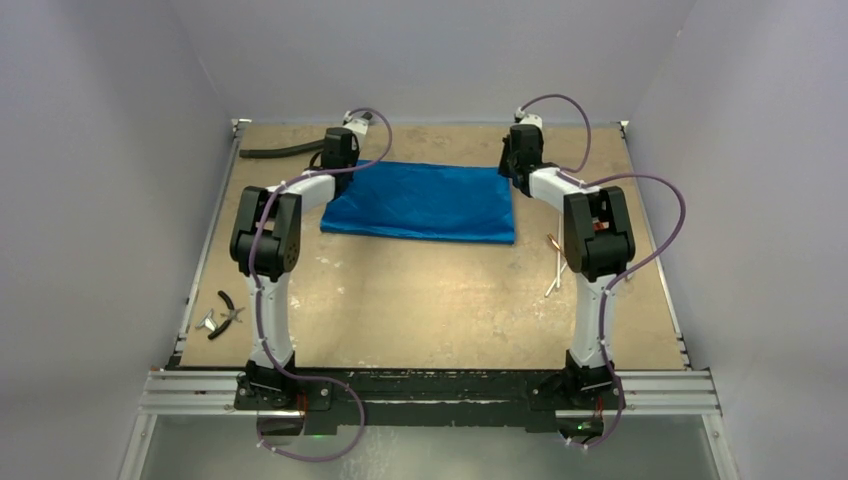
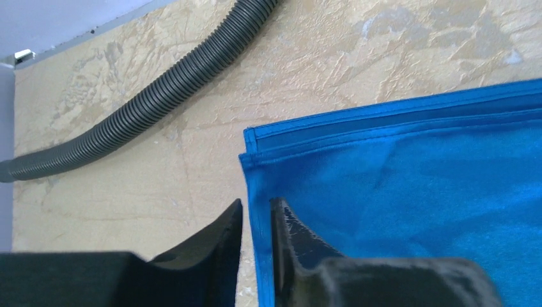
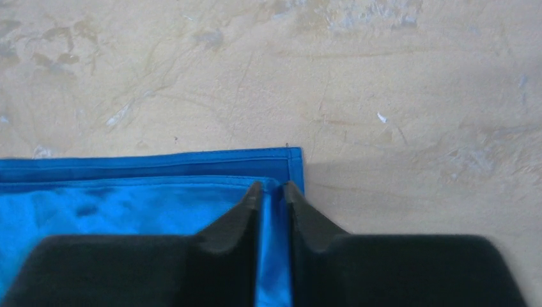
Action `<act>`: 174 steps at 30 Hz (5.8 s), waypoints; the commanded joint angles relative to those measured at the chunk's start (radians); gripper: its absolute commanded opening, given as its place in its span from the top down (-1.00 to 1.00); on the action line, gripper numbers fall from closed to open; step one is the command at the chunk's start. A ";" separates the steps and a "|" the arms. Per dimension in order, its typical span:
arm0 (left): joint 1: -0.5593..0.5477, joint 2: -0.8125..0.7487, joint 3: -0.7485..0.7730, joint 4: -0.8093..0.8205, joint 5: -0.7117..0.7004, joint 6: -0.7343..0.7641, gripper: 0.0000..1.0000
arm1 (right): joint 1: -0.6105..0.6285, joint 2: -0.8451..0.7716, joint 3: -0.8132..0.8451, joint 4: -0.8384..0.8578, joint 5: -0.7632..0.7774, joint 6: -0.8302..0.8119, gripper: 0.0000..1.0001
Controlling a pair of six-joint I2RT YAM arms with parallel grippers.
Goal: Fold the napkin into a case and place the utensils inside
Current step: Fold and flatten the napkin at the center of the board, then smooth out the rectangle-folded napkin at the center of the board, then pick up the rectangle-folded napkin at the center of the board.
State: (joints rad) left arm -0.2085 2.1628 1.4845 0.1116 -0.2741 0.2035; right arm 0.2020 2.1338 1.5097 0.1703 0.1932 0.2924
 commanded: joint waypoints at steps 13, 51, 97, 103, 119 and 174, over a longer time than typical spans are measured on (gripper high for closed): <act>-0.011 -0.182 0.039 -0.105 0.008 -0.036 -0.02 | -0.004 -0.112 0.003 -0.002 0.080 0.009 -0.27; -0.041 -0.339 -0.511 -0.226 0.277 0.125 0.10 | 0.029 -0.421 -0.823 0.193 -0.371 0.274 1.00; 0.059 -0.421 -0.258 -0.462 0.472 0.031 0.15 | -0.002 -0.443 -0.803 0.138 -0.326 0.207 1.00; 0.052 -0.249 -0.232 -0.384 0.329 0.084 0.21 | -0.002 -0.457 -0.804 0.123 -0.324 0.200 1.00; 0.095 -0.322 -0.414 -0.287 0.289 0.179 0.24 | -0.002 -0.500 -0.799 0.074 -0.339 0.200 1.00; 0.090 -0.276 -0.346 -0.302 0.413 0.191 0.29 | -0.078 -0.667 -0.840 0.097 -0.478 0.438 1.00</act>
State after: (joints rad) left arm -0.1143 1.8900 1.1633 -0.2054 0.1268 0.3855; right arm 0.1261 1.4544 0.6273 0.2379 -0.2646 0.7231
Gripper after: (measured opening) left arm 0.355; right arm 0.005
